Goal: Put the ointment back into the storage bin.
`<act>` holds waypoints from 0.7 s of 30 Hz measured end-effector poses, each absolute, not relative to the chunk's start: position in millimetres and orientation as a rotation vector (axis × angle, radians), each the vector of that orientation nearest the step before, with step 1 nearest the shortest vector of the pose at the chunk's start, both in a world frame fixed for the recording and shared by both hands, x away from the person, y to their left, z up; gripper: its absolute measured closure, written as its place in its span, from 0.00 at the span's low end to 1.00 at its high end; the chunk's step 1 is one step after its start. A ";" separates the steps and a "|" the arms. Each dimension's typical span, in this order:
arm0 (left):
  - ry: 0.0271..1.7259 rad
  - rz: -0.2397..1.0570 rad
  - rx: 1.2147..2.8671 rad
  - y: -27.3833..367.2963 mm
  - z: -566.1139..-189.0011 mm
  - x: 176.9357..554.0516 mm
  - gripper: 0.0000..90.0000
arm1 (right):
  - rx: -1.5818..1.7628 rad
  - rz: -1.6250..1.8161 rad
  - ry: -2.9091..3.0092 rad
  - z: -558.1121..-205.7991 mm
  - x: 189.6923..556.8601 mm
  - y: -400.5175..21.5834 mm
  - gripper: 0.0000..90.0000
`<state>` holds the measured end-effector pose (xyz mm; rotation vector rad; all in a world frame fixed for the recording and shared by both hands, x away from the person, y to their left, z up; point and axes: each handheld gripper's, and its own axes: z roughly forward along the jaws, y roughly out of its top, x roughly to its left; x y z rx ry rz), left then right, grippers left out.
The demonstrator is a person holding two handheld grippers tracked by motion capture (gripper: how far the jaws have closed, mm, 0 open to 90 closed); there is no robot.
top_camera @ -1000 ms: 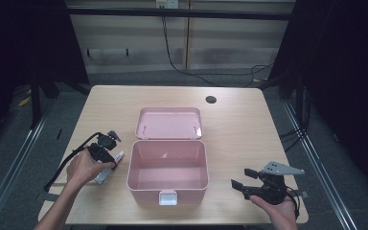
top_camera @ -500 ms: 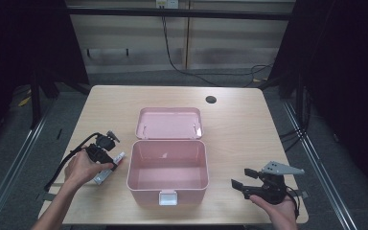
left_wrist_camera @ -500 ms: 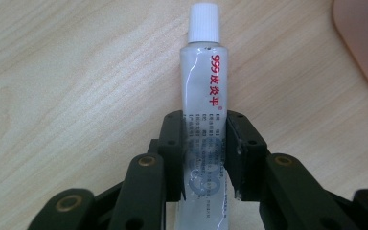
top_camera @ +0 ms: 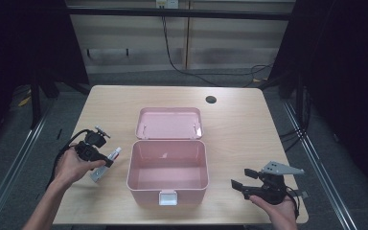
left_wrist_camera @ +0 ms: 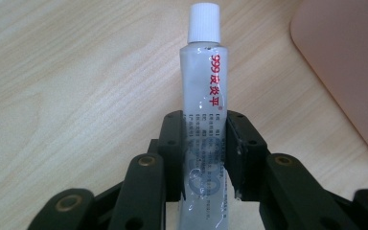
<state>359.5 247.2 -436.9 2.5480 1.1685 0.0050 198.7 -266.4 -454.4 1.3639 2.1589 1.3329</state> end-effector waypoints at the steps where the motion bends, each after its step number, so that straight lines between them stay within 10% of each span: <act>1: 1.155 -0.009 2.535 249.5 -434.4 358.9 0.78 | 1.364 1.332 2.158 -454.4 198.8 -266.4 0.29; 21: 1.037 -0.017 2.498 255.1 -397.2 345.5 0.78 | 1.361 1.335 2.162 -454.8 199.4 -265.6 0.29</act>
